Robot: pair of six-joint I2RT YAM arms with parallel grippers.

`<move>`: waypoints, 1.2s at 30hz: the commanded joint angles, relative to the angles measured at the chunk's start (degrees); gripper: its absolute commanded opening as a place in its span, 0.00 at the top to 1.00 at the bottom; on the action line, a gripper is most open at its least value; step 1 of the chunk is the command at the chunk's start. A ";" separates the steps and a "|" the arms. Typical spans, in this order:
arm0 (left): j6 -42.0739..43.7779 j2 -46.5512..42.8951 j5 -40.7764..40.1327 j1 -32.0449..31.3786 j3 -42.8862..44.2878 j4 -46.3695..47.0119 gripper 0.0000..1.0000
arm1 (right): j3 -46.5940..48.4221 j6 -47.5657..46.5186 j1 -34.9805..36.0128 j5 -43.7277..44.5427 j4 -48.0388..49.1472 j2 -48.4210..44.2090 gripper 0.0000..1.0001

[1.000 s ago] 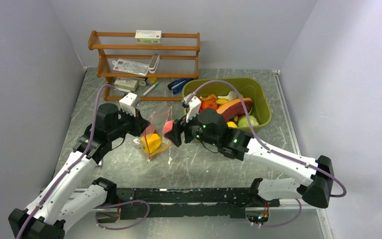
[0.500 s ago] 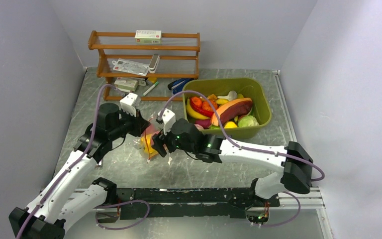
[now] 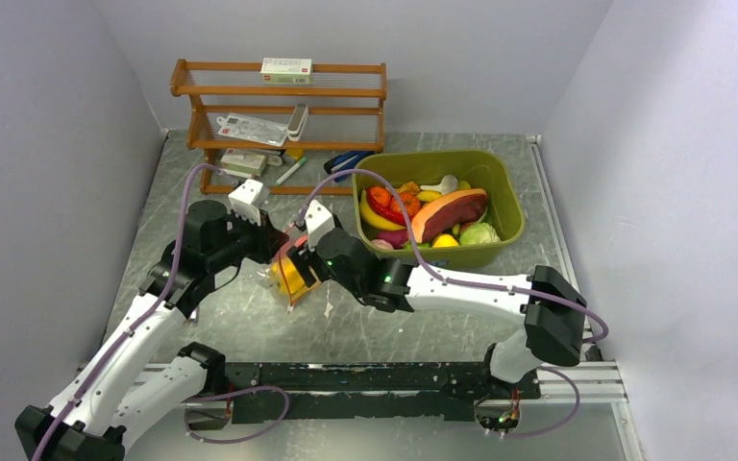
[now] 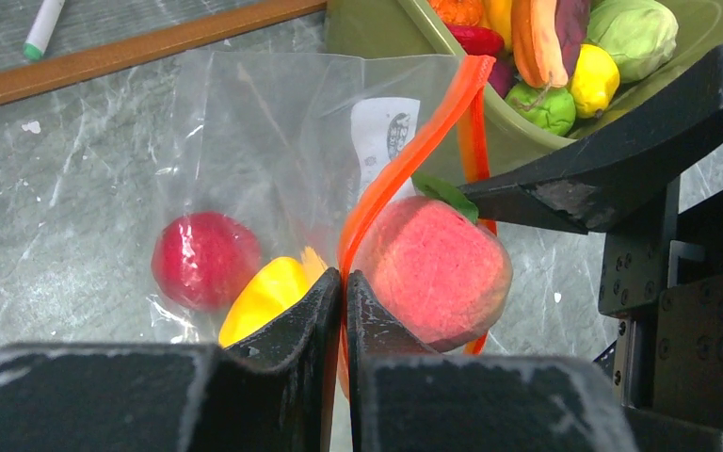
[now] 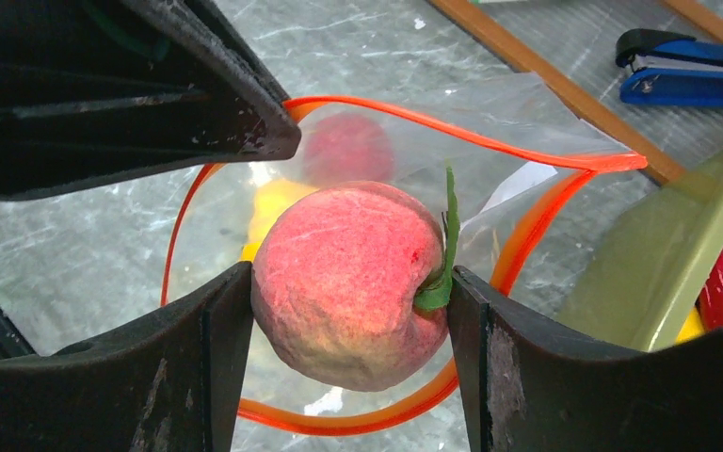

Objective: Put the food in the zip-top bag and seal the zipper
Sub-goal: Place the fake fruit in the zipper food storage bag.

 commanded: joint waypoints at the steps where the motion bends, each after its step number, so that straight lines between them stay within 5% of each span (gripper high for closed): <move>1: -0.03 -1.34 0.21 0.35 -0.48 1.30 0.93 | -1.23 -2.29 0.28 2.81 5.24 1.33 0.33; 13: -0.23 -1.38 0.20 0.35 -0.86 1.37 0.93 | -0.60 -1.77 0.35 0.46 6.04 1.01 0.20; 22: -0.05 -1.26 0.29 0.35 -0.78 1.46 0.93 | -2.29 1.47 0.35 -3.68 3.71 -6.71 0.23; 27: -0.05 -1.19 0.08 0.35 -0.83 1.40 0.93 | -1.50 2.48 0.29 -5.84 -0.11 -11.62 0.23; 36: 0.12 -1.06 0.04 0.35 -0.82 1.37 0.93 | 6.88 1.95 -4.98 5.50 -17.72 -12.56 0.25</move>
